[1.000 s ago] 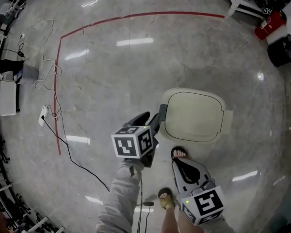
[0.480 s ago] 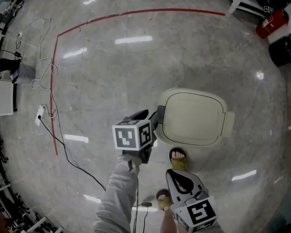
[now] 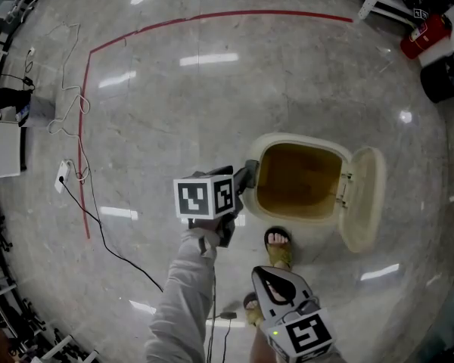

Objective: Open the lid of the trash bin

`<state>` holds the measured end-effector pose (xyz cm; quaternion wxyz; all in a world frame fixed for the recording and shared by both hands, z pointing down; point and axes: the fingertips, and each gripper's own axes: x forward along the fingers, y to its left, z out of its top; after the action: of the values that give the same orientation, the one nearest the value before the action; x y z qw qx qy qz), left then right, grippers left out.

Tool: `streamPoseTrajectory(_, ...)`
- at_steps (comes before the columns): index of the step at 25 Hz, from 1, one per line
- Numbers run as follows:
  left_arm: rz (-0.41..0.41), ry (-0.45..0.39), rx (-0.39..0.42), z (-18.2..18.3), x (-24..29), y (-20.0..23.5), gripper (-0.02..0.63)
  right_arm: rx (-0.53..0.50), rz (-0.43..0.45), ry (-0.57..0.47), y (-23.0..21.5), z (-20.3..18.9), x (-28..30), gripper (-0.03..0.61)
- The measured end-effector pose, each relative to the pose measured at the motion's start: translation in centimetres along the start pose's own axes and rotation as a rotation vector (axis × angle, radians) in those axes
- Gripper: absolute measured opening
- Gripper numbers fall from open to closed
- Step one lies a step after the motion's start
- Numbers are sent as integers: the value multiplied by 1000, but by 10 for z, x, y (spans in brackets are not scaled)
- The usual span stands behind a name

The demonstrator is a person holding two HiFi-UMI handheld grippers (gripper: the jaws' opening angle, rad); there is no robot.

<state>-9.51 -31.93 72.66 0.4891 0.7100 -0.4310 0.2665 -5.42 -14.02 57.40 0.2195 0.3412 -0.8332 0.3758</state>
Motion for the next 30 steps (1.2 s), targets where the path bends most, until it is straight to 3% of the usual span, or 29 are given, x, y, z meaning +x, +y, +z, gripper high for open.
streamPoseTrajectory(12, 28, 0, 17, 0, 0, -2, 147, 18, -30, -22, 0, 2, -4, 0)
streamPoseTrajectory(26, 40, -36, -47, 0, -5, -9, 118, 11, -47, -25, -2, 8, -12, 0)
streamPoseTrajectory(30, 82, -50, -44, -1, -11, -13, 46, 12, -59, -26, -5, 9, -17, 0)
